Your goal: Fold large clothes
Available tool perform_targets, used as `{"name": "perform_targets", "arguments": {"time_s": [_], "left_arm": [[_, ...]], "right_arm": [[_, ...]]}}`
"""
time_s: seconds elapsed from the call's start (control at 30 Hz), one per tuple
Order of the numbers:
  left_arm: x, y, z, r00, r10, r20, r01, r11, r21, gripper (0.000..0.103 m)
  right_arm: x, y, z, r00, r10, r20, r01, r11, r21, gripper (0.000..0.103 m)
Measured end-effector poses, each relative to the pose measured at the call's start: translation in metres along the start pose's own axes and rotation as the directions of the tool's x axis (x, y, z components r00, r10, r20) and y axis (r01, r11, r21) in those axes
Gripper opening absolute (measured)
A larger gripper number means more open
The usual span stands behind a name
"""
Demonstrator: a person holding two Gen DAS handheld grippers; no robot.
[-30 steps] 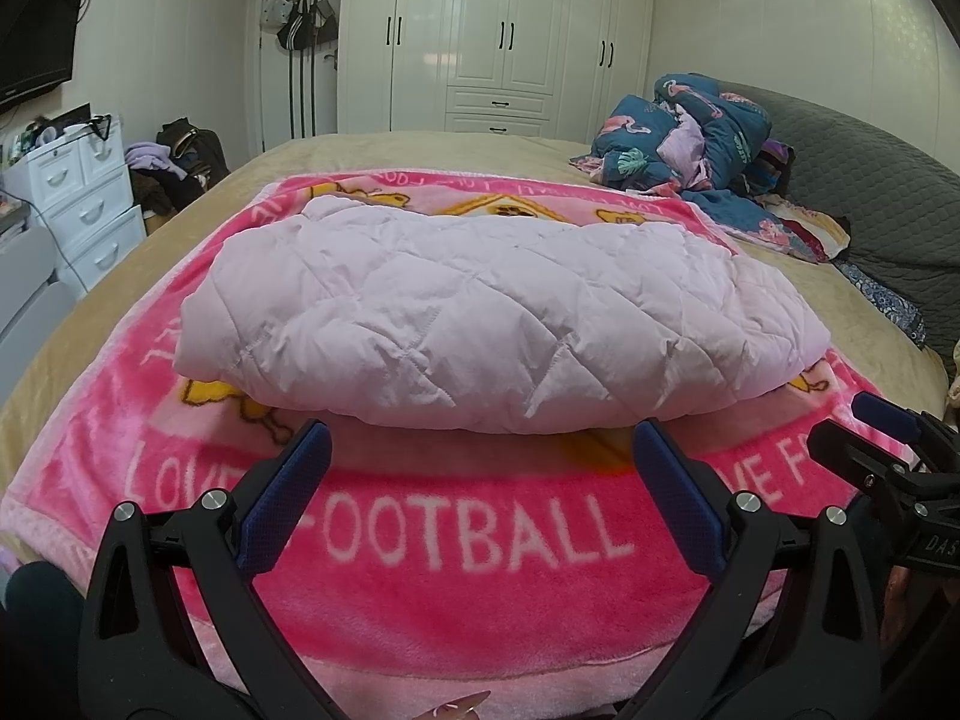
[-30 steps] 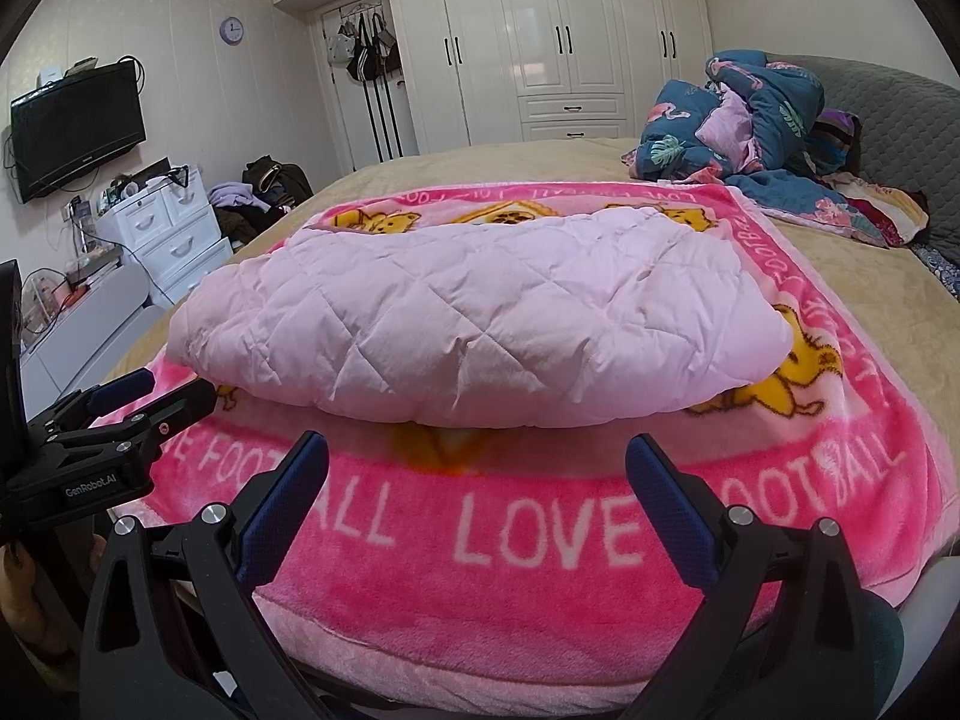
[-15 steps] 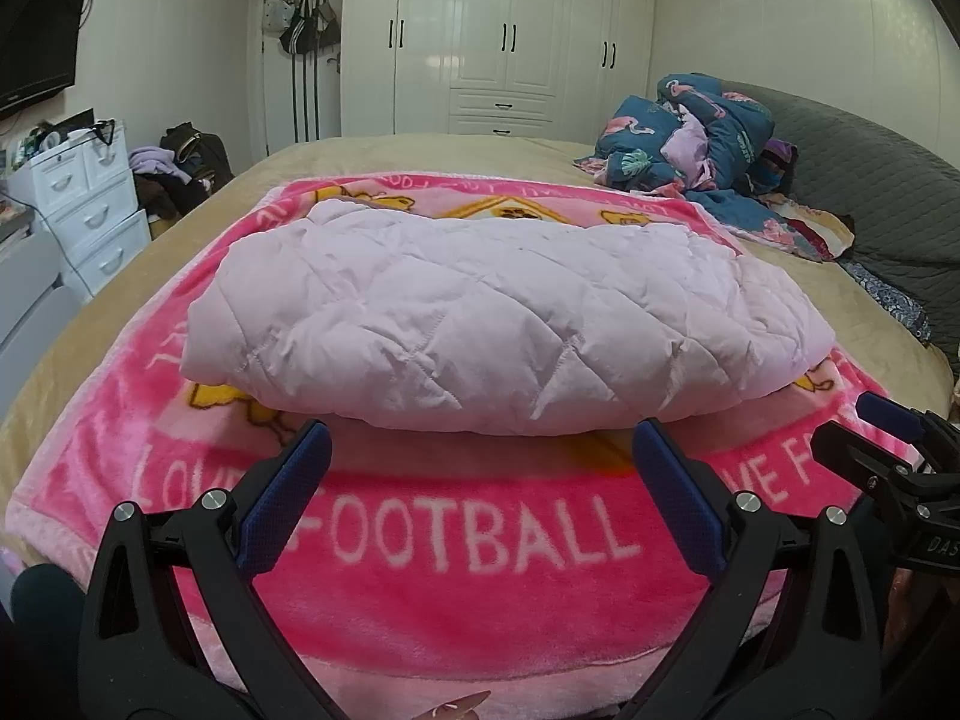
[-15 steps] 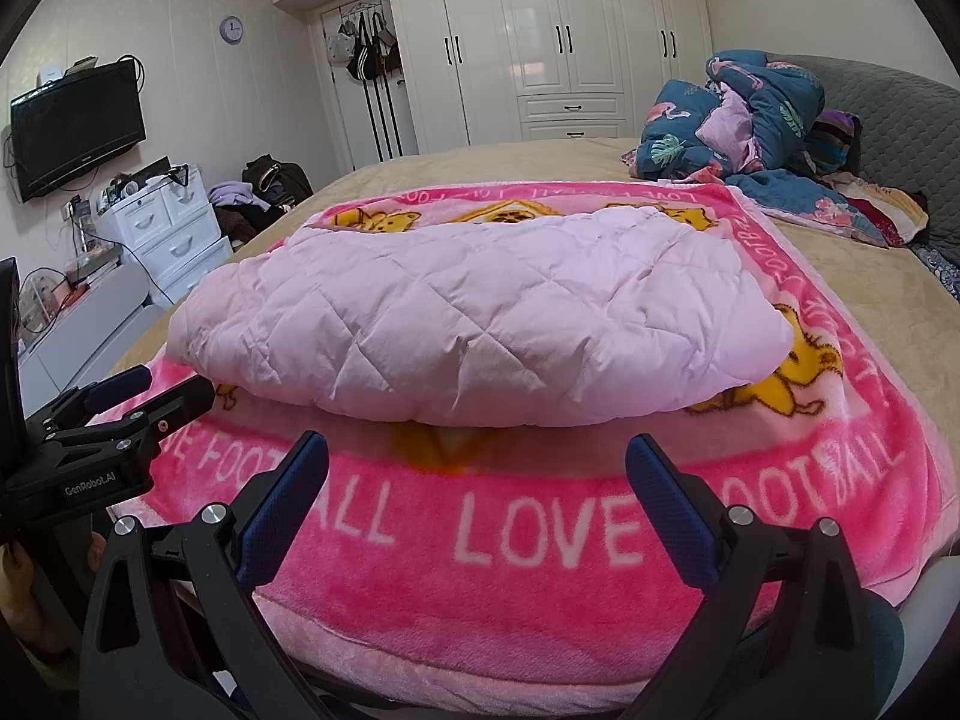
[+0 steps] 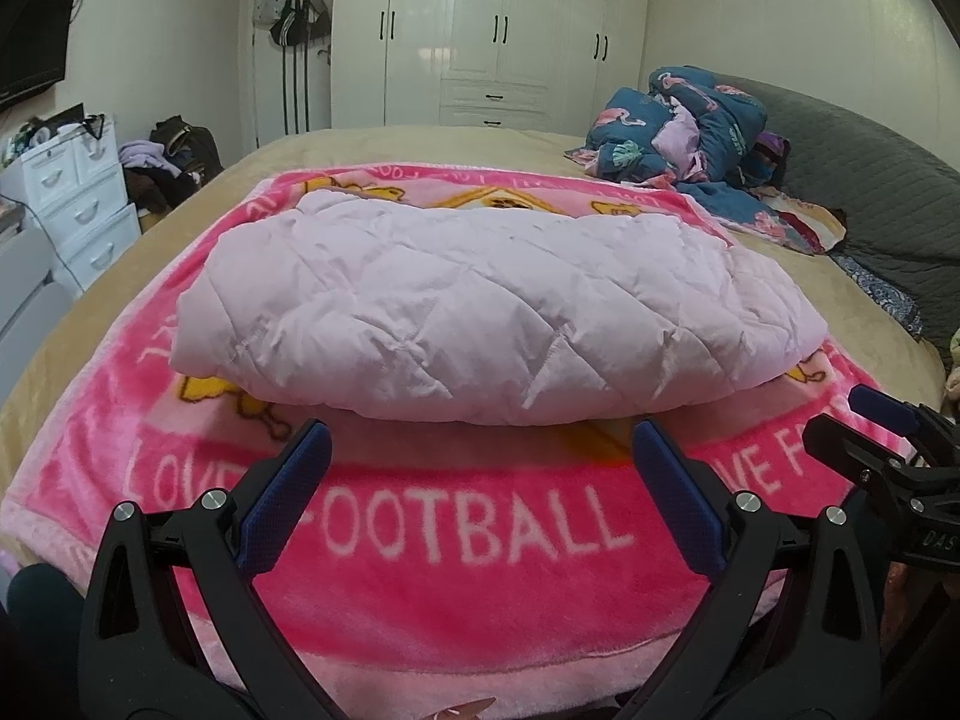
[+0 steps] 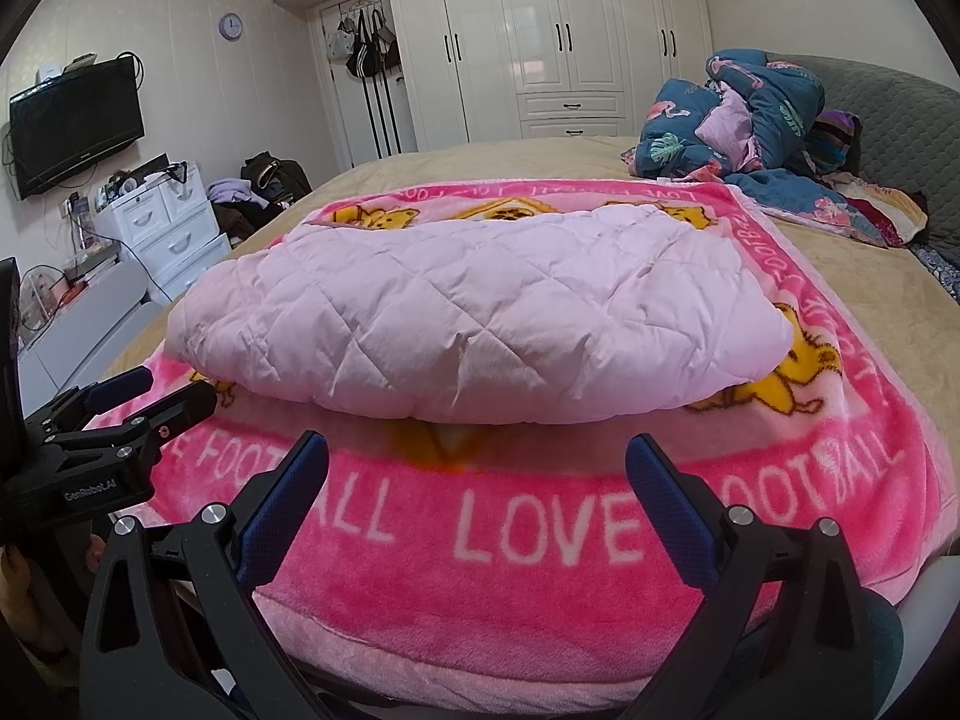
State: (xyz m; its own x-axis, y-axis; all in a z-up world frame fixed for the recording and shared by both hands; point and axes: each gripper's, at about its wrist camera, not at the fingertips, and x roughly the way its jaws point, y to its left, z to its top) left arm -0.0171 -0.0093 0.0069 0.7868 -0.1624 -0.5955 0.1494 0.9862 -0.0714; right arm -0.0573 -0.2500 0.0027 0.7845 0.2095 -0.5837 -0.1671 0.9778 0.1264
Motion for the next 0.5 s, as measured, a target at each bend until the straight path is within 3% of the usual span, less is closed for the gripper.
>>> {"name": "perform_targets", "arguments": {"time_s": [0.23, 0.37, 0.43, 0.5], "left_arm": [[0.001, 0.017, 0.0, 0.999, 0.054, -0.002, -0.054, 0.998, -0.015, 0.094], [0.015, 0.059, 0.011, 0.995, 0.09, -0.042, -0.093, 0.992, -0.082, 0.094], [0.03, 0.108, 0.027, 0.982, 0.176, -0.069, -0.184, 0.976, -0.117, 0.094], [0.043, 0.161, 0.043, 0.953, 0.289, -0.09, -0.299, 0.942, -0.15, 0.094]], "right_arm": [[-0.001, -0.011, -0.003, 0.999, -0.032, 0.003, 0.031, 0.999, 0.03, 0.099], [-0.016, -0.05, -0.004, 0.99, -0.139, 0.034, 0.135, 0.985, 0.11, 0.099], [-0.032, -0.102, -0.007, 0.968, -0.247, 0.036, 0.234, 0.949, 0.211, 0.099], [-0.05, -0.155, -0.016, 0.922, -0.386, 0.028, 0.361, 0.883, 0.302, 0.099]]}}
